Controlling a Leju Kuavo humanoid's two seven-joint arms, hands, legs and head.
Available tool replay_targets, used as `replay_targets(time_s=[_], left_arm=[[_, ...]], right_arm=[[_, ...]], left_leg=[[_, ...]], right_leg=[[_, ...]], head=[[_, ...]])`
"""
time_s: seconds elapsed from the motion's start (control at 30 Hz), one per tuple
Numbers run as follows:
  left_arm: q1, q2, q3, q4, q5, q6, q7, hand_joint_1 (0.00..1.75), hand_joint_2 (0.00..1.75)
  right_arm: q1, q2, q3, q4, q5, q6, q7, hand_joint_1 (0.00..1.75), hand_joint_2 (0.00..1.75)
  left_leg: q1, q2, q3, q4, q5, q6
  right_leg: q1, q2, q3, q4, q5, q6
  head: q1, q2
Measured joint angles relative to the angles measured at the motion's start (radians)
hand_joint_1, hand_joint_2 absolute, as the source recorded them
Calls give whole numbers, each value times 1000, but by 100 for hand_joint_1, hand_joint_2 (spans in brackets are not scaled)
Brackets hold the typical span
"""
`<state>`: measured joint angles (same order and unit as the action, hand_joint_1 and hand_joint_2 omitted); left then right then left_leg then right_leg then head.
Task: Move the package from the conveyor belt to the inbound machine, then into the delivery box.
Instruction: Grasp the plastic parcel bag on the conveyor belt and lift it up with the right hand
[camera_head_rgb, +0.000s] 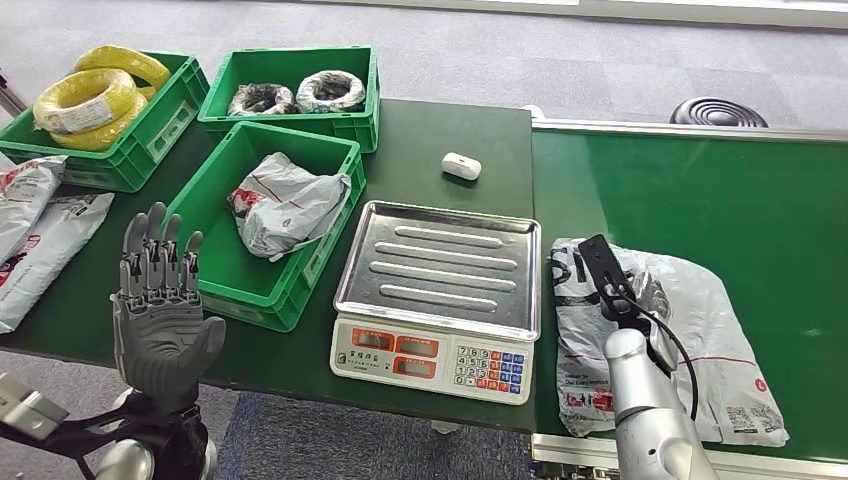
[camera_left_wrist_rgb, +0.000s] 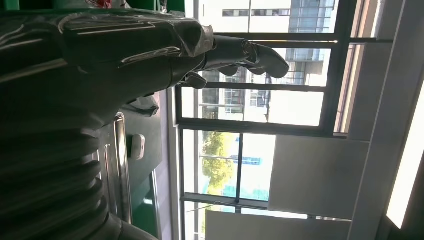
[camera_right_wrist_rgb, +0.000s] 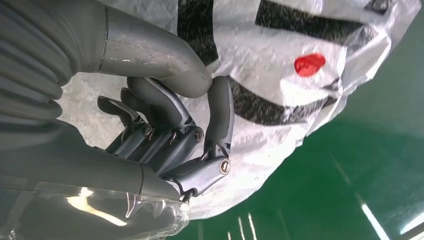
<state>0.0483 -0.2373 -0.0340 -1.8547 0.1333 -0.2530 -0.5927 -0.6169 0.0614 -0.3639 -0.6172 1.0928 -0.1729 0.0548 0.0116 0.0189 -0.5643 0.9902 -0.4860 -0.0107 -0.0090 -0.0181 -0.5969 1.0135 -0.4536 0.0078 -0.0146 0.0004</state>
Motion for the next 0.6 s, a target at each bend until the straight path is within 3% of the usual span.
replay_targets(time_s=[0.1,0.27,0.33,0.43,0.5,0.6], left_arm=[[2,0,0,0,0,4,-1,0,175],[3,0,-1,0,0,7,-3,0,175],[1,0,-1,0,0,10,-3,0,175],[-6,0,-1,2,1,14,-3,0,175],[-12,0,-3,3,0,18,-2,0,175],[-13,0,-5,2,-1,30,0,0,175]], right_arm=[[-4,0,0,0,13,-42,30,0,175],[-3,1,-1,-1,44,-49,102,0,175],[3,11,-13,-6,-42,33,31,0,175],[37,59,-26,-19,-211,150,-141,0,175],[58,99,-11,-17,-221,113,-149,0,175],[64,132,35,0,-173,-2,-79,0,175]], left_leg=[[0,0,0,0,0,0],[0,0,0,0,0,0],[0,1,0,0,0,0],[1,2,1,0,0,0],[1,2,1,0,0,0],[1,1,0,0,0,0]], right_leg=[[0,0,0,0,0,0],[0,0,0,0,0,0],[0,0,0,0,0,0],[1,1,0,0,0,0],[1,1,0,0,0,0],[1,1,0,0,0,-1]], head=[[0,0],[0,0],[0,0],[0,0],[0,0],[0,0]])
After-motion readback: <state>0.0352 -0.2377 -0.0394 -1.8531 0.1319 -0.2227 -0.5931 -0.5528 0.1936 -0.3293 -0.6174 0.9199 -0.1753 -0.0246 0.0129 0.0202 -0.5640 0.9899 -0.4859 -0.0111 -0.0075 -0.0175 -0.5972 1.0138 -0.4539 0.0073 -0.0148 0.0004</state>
